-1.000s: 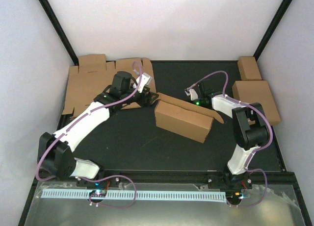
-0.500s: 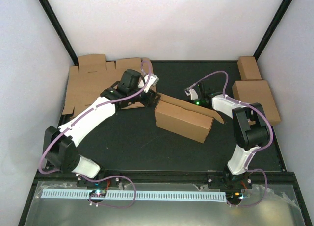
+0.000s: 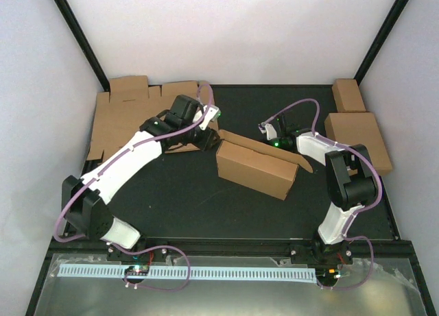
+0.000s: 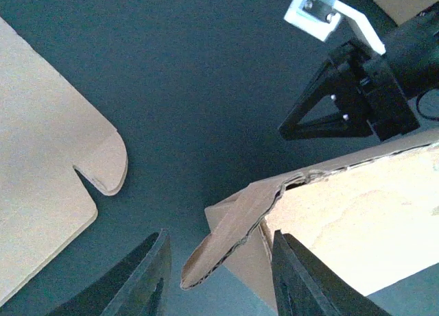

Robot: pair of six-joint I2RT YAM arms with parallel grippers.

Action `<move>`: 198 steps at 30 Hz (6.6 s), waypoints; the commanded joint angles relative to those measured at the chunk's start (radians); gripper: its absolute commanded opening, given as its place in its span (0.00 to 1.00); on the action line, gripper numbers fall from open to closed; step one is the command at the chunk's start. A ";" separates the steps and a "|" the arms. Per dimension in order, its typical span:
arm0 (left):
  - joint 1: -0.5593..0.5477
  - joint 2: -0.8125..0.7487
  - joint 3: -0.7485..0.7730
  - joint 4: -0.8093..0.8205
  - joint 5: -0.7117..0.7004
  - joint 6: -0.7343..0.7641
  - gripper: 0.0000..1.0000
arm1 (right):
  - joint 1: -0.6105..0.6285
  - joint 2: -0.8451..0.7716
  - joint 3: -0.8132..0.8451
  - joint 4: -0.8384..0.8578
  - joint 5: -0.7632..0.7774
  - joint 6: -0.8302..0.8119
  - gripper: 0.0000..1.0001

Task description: Fold the paper box

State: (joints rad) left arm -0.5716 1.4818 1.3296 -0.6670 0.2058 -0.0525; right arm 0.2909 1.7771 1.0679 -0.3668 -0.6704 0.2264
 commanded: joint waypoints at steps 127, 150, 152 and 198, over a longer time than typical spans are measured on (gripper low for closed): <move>-0.090 -0.124 -0.245 0.025 -0.046 -0.388 0.04 | -0.006 -1.233 -0.259 -0.476 0.515 0.276 1.00; -0.106 -0.123 -0.242 0.023 -0.071 -0.385 0.04 | -0.006 -1.253 -0.275 -0.514 0.461 0.326 1.00; -0.105 -0.124 -0.242 0.021 -0.072 -0.385 0.04 | -0.005 -1.253 -0.277 -0.511 0.452 0.328 1.00; -0.107 -0.114 -0.266 0.022 -0.102 -0.386 0.02 | -0.006 -1.251 -0.179 -0.666 0.419 0.297 1.00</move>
State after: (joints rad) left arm -0.6701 1.3479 1.1076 -0.5411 0.1410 -0.4458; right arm 0.2855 0.5343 0.8734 -1.0145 -0.2764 0.5297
